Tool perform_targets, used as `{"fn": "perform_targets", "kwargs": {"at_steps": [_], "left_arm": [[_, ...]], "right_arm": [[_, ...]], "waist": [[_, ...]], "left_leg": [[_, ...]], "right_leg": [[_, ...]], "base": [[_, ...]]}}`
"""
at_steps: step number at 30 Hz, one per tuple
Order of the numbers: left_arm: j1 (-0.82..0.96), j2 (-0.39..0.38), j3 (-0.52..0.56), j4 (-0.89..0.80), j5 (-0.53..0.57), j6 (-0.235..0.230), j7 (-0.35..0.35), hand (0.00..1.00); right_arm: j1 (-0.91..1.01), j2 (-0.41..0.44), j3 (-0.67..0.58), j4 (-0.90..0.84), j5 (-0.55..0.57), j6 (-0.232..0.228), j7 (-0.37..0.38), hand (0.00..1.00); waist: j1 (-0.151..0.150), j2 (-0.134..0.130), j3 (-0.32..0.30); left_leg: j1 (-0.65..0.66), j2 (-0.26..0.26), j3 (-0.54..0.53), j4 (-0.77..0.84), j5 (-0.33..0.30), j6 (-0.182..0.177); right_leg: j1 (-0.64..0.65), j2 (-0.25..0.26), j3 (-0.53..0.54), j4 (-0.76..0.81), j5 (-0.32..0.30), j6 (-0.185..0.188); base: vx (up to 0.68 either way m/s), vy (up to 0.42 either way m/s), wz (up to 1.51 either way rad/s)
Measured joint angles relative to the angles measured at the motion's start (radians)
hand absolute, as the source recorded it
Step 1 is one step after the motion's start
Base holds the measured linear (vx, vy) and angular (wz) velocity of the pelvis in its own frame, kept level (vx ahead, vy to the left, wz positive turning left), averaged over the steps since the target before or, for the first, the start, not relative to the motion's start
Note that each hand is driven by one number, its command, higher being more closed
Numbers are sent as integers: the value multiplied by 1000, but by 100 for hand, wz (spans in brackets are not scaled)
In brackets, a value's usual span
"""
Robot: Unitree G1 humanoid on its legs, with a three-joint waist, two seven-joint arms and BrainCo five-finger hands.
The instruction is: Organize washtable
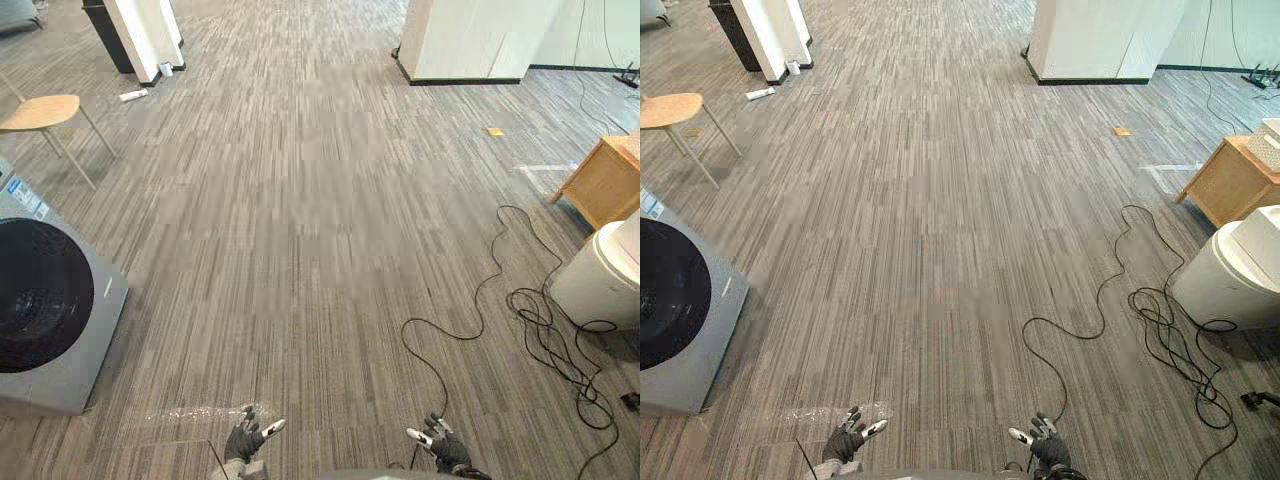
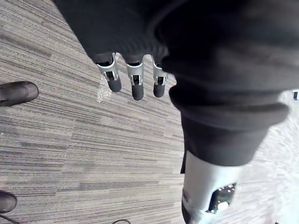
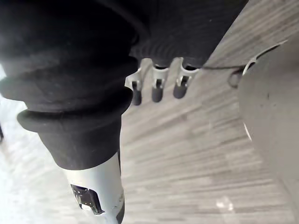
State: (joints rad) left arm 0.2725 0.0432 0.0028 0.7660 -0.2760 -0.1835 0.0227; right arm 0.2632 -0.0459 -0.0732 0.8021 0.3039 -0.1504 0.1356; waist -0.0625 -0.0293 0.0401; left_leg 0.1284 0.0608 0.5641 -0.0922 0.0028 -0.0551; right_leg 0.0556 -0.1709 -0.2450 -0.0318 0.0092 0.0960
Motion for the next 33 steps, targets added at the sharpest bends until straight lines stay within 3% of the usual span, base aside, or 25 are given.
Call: {"fn": "perform_targets", "kwargs": {"at_steps": [10, 21, 23, 26, 28, 29, 30, 32, 33], "left_arm": [[0, 0, 0, 0, -54, 0, 4, 0], [-1, 9, -1, -31, -143, -22, 25, 0], [-6, 10, 0, -43, -121, -23, 25, 0], [-9, 10, 0, -61, -101, -22, 24, 0], [-9, 10, -8, -71, -100, -21, 25, 0], [-11, 9, -16, -76, -97, -21, 25, 0], [-19, 11, -34, -81, -95, -21, 26, 0], [-26, 11, -64, -100, -93, -21, 25, 0], [-42, 20, -81, -110, -93, -21, 24, 0]], "right_arm": [[2, 4, -8, 3, 34, 0, -6, 0], [2, 31, -38, -5, 117, -2, -50, 0], [-11, 27, -52, -11, 117, -2, -51, 0], [-23, 29, -68, -66, 118, -3, -49, 0], [-21, 29, -69, -84, 119, -9, -47, 0], [-21, 27, -67, -85, 119, -16, -47, 0], [-16, 28, -67, -84, 119, -19, -47, 0], [-4, 28, -70, -87, 129, -24, -46, 0], [-2, 21, -70, -100, 129, -31, -46, 0]], "waist": [[-1, -4, 2], [6, -38, 24], [24, -37, 40], [22, -34, 77], [20, -29, 93], [19, -18, 114], [5, -4, 134], [-10, 33, 160], [-11, 38, 172]], "left_leg": [[4, 0, -4, 0, 0, 0], [-25, -14, -4, 8, -1, 1], [-34, -24, 5, 7, -10, 8], [-35, -58, -49, 11, -61, 29], [-34, -64, -55, 27, -87, 47], [-25, -58, -69, 43, -108, 64], [-4, -44, -91, 63, -131, 74], [-4, 15, -108, 131, -181, 70], [-3, 40, -119, 164, -210, 60]], "right_leg": [[7, 0, -3, -1, 0, -1], [-35, -17, 13, 13, 12, 11], [-67, -28, 34, 40, 2, 14], [-135, -69, 54, 183, -72, 8], [-175, -90, 48, 304, -98, -22], [-216, -104, 36, 433, -90, -32], [-281, -120, 26, 589, -73, -70], [-329, -78, 22, 593, -160, -57], [-368, -54, 4, 548, -165, -45]], "base": [[0, 0, 1], [-16, 2, -3], [-52, 28, -19], [-2, 71, -11], [60, 8, -10], [71, -7, 8], [83, -5, 20], [196, -36, 25], [331, -69, 20]]}}
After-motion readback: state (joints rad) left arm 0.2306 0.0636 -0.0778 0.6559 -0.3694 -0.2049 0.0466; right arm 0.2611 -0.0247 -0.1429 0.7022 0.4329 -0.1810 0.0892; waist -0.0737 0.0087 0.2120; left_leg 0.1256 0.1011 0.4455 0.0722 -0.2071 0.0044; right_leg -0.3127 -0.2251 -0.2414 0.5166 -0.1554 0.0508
